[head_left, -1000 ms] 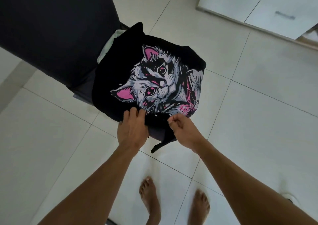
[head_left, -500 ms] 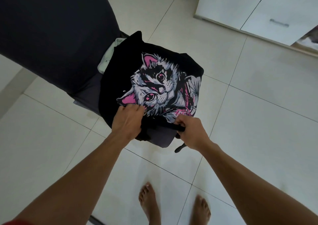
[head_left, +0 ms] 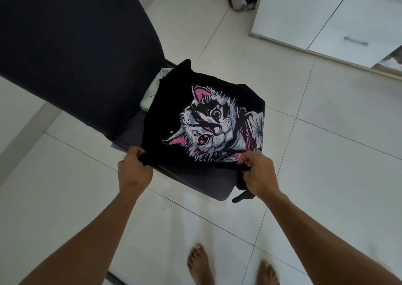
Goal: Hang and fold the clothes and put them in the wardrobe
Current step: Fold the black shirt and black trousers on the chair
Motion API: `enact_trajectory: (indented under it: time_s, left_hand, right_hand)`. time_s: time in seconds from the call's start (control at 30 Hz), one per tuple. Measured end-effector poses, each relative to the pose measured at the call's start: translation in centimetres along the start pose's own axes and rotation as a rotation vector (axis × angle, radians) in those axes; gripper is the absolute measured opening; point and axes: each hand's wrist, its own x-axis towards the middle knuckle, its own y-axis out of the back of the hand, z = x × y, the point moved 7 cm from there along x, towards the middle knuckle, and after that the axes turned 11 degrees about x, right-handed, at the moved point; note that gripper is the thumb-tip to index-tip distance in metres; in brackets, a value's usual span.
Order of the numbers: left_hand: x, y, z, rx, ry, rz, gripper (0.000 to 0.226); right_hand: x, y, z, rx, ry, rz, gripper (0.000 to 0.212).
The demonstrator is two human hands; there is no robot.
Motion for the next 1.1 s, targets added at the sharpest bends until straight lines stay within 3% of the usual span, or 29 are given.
enact_trajectory:
  time_s: [0.1, 0.23, 0.3, 0.43, 0.57, 0.67, 0.8, 0.97, 1.1]
  left_hand:
    - [1.0, 1.6, 1.1, 0.076, -0.172, -0.061, 0.019]
    - [2.3, 4.2, 2.6, 0.660, -0.520, -0.022, 0.025]
    - [3.1, 5.6, 2.8, 0.823, -0.509, 0.035, 0.032]
    - [4.6, 7.7, 3.8, 0.900, -0.502, 0.088, 0.031]
    - [6.2, 8.8, 5.0, 0.789, -0.446, 0.032, 0.020]
    - [7.2, 9.7, 5.8, 0.661, -0.330, 0.005, 0.025]
    - [8.7, 10.4, 6.5, 0.394, -0.166, -0.021, 0.032]
    - [10.9, 9.8, 9.4, 0.044, -0.085, 0.007, 0.040]
    - [12.9, 9.3, 11.7, -0.067, -0.001, 0.037, 0.054]
  right_hand:
    - [0.2, 0.0, -0.2, -0.035, -0.040, -0.025, 0.041]
    - [0.1, 0.4, -0.2, -0.116, -0.071, -0.052, 0.033]
    - [-0.1, 0.2, 0.1, -0.178, -0.080, -0.095, 0.032]
    - [-0.5, 0.6, 0.2, -0.213, -0.110, -0.043, 0.020]
    - [-0.3, 1.2, 1.9, -0.167, -0.277, 0.039, 0.018]
    - [0.3, 1.2, 3.5, -0.018, -0.378, -0.034, 0.023]
    - [1.6, 1.9, 4.5, 0.096, -0.340, -0.132, 0.033]
    - [4.0, 2.3, 5.8, 0.324, -0.296, -0.263, 0.003]
    - [7.0, 3.6, 6.1, 0.345, -0.292, -0.247, 0.026]
